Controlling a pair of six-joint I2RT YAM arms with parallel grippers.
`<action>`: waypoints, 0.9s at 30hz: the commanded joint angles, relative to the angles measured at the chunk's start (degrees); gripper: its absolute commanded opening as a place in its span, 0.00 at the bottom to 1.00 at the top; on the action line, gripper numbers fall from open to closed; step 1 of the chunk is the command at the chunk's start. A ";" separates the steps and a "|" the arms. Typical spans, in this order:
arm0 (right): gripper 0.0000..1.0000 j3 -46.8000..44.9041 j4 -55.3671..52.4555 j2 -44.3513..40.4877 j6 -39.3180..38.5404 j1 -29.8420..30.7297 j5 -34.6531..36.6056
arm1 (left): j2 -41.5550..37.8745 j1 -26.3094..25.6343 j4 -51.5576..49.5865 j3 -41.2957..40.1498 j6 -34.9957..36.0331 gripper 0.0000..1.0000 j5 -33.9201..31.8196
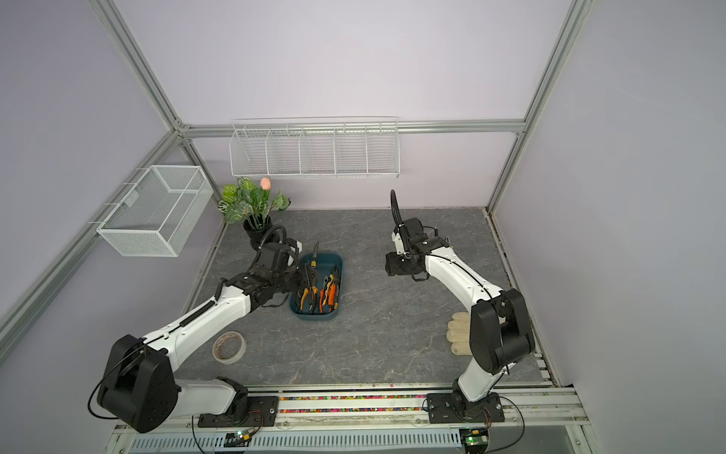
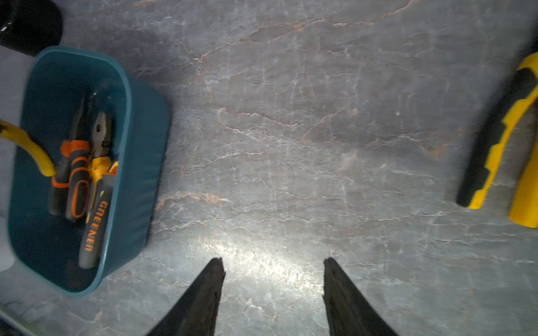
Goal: Take the pliers out of the storage box
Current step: Pick up the pliers from the storage box.
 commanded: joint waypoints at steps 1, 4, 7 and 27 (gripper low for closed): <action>0.57 -1.86 4.50 -0.34 3.37 0.34 -7.00 | -1.42 0.75 12.44 -2.70 -2.99 0.00 11.75; 0.57 -1.77 5.06 0.01 3.78 0.58 -8.57 | -1.64 0.86 17.24 -3.97 -4.44 0.00 16.92; 0.57 -1.93 5.89 -0.38 3.98 0.95 -9.59 | -2.33 1.32 28.45 -7.11 -8.62 0.00 24.98; 0.76 -6.41 24.33 -10.17 5.72 1.08 -28.97 | 12.99 2.66 96.70 -16.82 -47.07 0.00 39.48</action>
